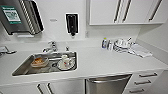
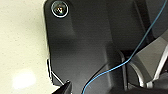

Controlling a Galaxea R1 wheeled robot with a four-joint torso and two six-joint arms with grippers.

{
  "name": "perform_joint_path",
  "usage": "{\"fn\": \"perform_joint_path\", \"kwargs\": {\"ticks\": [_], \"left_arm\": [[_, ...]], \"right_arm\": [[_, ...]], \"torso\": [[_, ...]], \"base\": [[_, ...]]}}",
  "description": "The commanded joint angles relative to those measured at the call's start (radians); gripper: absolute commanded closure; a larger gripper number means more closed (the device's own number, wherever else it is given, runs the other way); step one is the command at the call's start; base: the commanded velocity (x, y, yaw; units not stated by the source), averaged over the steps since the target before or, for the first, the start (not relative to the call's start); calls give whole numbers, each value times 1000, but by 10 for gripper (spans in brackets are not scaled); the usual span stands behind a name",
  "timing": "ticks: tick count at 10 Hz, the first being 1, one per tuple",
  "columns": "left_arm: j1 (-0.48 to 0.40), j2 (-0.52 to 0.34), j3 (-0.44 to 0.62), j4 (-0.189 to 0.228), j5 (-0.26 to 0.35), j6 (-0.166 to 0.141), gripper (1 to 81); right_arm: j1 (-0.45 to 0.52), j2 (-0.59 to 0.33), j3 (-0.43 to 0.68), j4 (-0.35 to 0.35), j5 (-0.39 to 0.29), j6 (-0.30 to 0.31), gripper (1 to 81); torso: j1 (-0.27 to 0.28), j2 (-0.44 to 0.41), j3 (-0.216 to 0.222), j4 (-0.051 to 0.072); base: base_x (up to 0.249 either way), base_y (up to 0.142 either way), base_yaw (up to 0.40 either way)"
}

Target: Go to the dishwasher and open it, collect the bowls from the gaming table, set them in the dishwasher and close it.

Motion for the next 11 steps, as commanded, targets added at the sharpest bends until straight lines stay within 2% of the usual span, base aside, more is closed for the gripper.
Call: {"fn": "perform_joint_path", "kwargs": {"ticks": [1, 3, 5, 6, 8, 11], "left_arm": [[-15, -6, 0, 24, 51, 8, 10], [-17, -6, 0, 24, 50, 8, 10], [-17, -3, 0, 24, 33, 8, 10], [-20, 0, 0, 24, 33, 8, 10], [-22, 6, 0, 17, 34, 6, 10], [-31, 12, 0, 14, 34, 5, 10]], "right_arm": [[-91, 111, -227, -243, 140, -11, 10], [-139, 225, -443, -246, 258, -11, 10], [-165, 340, -628, -243, 307, -11, 10], [-176, 371, -673, -259, 312, -2, 10], [-188, 395, -682, -316, 310, 3, 10], [-196, 440, -702, -318, 303, 4, 10]], "torso": [[0, 0, 0, 0], [0, 0, 0, 0], [0, 0, 0, 0], [0, 0, 0, 0], [0, -1, 1, 0], [0, -1, 1, 0]], "base": [[0, 0, 0], [0, 0, 0], [0, 0, 0], [0, 0, 0], [0, 0, 0], [0, 0, 0]]}}
